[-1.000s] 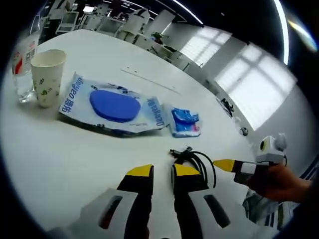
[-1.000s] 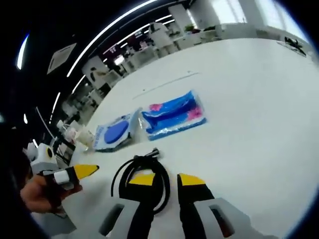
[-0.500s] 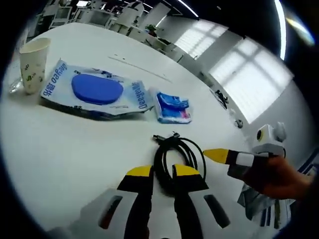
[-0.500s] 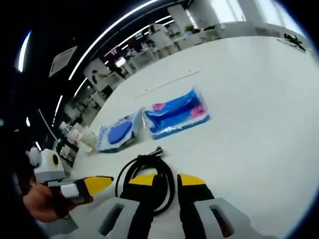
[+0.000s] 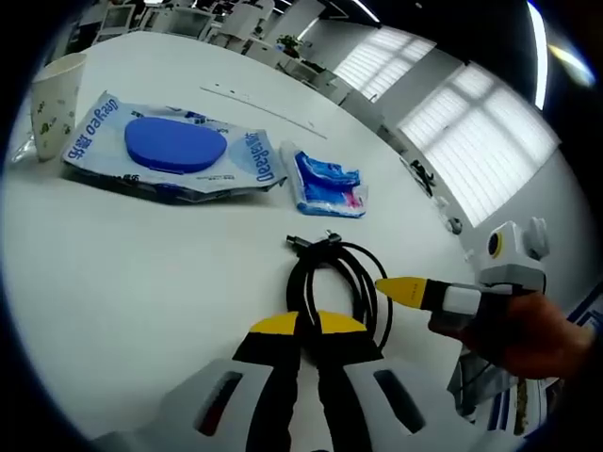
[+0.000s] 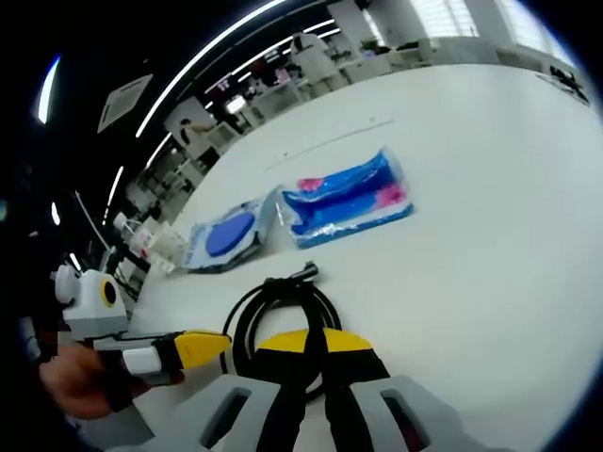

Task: Arrange the tabletop items into an orderly group along one side of the table until the central work area is clear of visible clutter.

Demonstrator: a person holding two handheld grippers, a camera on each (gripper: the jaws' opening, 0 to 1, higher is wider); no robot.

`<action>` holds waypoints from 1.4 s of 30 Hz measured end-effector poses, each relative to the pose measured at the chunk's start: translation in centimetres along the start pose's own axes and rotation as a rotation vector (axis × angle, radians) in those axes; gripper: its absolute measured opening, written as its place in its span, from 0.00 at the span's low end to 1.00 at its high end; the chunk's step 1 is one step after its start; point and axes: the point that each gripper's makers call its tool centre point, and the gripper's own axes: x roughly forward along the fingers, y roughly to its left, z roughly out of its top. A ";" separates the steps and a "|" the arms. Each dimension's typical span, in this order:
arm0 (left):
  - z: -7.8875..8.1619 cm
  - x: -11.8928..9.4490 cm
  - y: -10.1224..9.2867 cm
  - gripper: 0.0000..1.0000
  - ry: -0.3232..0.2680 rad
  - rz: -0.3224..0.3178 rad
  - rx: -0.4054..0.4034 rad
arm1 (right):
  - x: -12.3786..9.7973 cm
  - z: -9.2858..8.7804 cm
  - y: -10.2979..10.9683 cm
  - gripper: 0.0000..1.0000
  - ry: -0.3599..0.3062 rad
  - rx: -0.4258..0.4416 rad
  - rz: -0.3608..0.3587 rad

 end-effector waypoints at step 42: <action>5.1 -6.8 4.4 0.12 -0.145 0.070 0.012 | 0.1 1.3 0.6 0.13 -0.011 -0.060 0.033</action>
